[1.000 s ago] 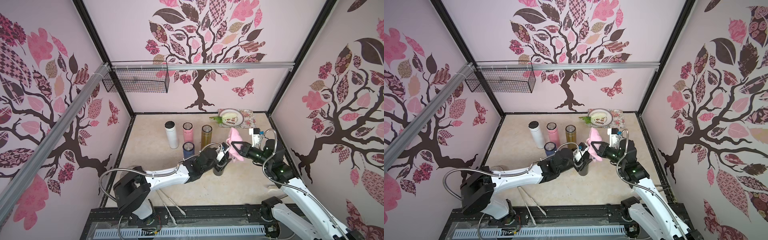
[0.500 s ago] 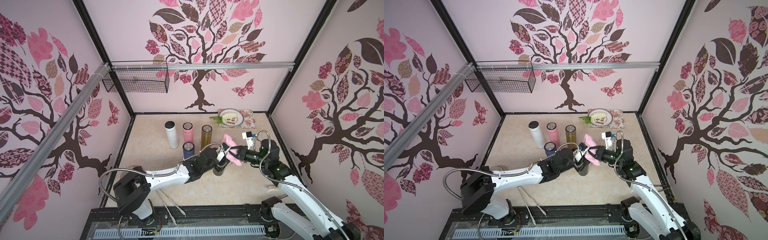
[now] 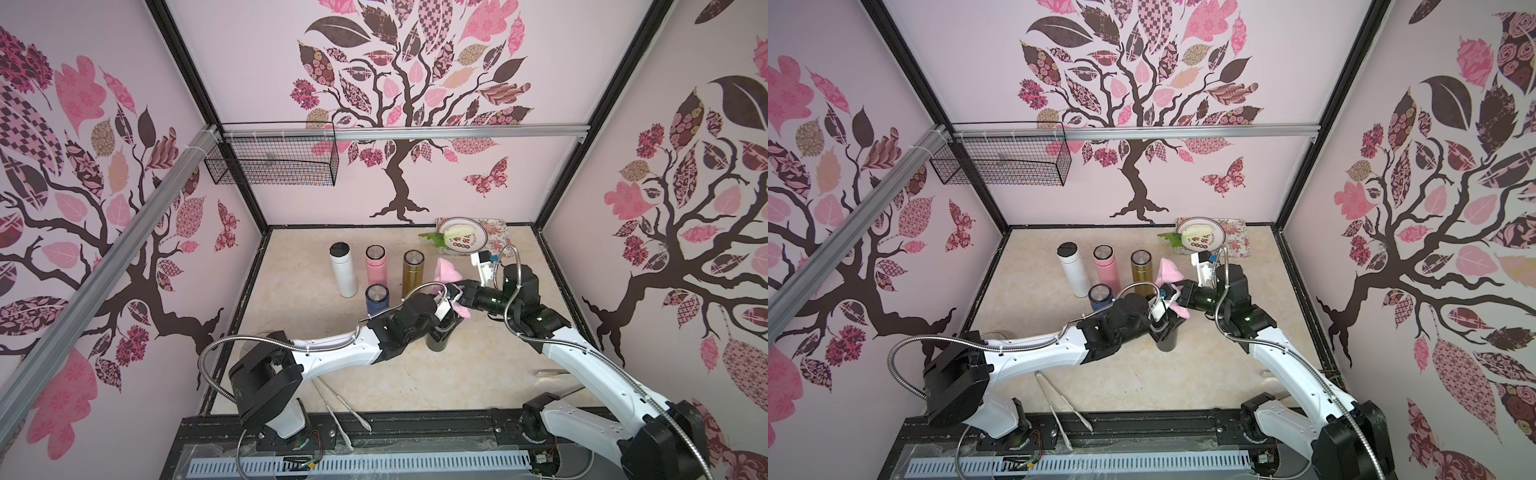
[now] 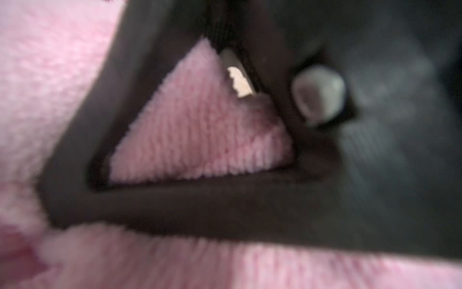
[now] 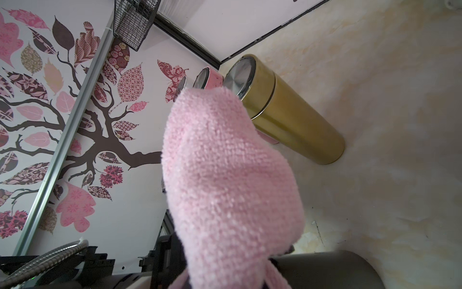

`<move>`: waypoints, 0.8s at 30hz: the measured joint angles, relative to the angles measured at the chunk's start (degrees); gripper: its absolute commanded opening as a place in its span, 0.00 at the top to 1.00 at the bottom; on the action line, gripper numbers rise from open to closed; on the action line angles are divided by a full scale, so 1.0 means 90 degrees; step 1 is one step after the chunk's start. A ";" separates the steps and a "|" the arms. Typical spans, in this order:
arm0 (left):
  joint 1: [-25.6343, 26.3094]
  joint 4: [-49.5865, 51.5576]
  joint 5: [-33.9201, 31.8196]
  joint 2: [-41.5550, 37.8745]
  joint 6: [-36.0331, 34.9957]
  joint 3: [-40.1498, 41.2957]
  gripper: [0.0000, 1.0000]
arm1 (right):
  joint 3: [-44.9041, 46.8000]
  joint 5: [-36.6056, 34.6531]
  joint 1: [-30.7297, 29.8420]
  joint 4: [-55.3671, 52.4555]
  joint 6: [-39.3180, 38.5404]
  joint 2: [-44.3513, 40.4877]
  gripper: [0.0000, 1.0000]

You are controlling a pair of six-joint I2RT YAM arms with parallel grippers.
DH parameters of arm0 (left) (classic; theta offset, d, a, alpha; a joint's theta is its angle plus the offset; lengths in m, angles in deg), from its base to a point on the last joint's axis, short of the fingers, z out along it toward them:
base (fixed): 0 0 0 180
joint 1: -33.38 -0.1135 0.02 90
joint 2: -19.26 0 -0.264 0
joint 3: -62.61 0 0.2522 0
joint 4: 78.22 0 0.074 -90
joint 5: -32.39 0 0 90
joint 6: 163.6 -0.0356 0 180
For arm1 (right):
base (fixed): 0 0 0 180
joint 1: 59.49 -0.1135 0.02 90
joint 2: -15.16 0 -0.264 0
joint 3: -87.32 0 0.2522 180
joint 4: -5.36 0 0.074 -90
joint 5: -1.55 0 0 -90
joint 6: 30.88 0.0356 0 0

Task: Wipe the surface of the thermos
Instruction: Wipe the dirt from the surface of the thermos.

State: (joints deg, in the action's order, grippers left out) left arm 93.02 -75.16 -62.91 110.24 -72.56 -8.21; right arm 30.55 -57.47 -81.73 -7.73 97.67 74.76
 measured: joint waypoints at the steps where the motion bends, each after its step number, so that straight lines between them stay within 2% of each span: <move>1: 0.0007 0.0019 0.0000 0.0012 -0.0024 -0.0024 1.00 | 0.0027 -0.0058 -0.0002 -0.0143 -0.0117 -0.0148 1.00; 6: 0.0024 0.0141 0.0002 0.0070 -0.0102 -0.0143 1.00 | 0.0168 -0.0155 0.0000 -0.1003 -0.0561 -0.0971 1.00; 10: 0.0024 0.0189 0.0019 0.0090 -0.0117 -0.0185 1.00 | 0.0168 -0.0126 -0.0002 -0.1375 -0.0738 -0.1192 1.00; 13: 0.0015 0.0204 0.0046 0.0100 -0.0100 -0.0199 1.00 | 0.0143 0.0007 -0.0002 -0.1166 -0.0716 -0.0954 1.00; 20: -0.0032 0.0189 0.0073 0.0109 0.0070 -0.0199 1.00 | -0.0391 0.0452 -0.0002 -0.0240 -0.0495 0.0391 1.00; 24: -0.0032 0.0189 0.0051 0.0112 0.0073 -0.0199 1.00 | -0.0415 0.0534 -0.0005 -0.0109 -0.0503 0.0517 1.00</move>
State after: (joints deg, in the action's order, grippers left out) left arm 92.74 -73.45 -62.45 111.25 -71.90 -10.00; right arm 26.81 -52.66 -81.77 -8.72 93.14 79.41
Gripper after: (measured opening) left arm 0.642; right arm 0.115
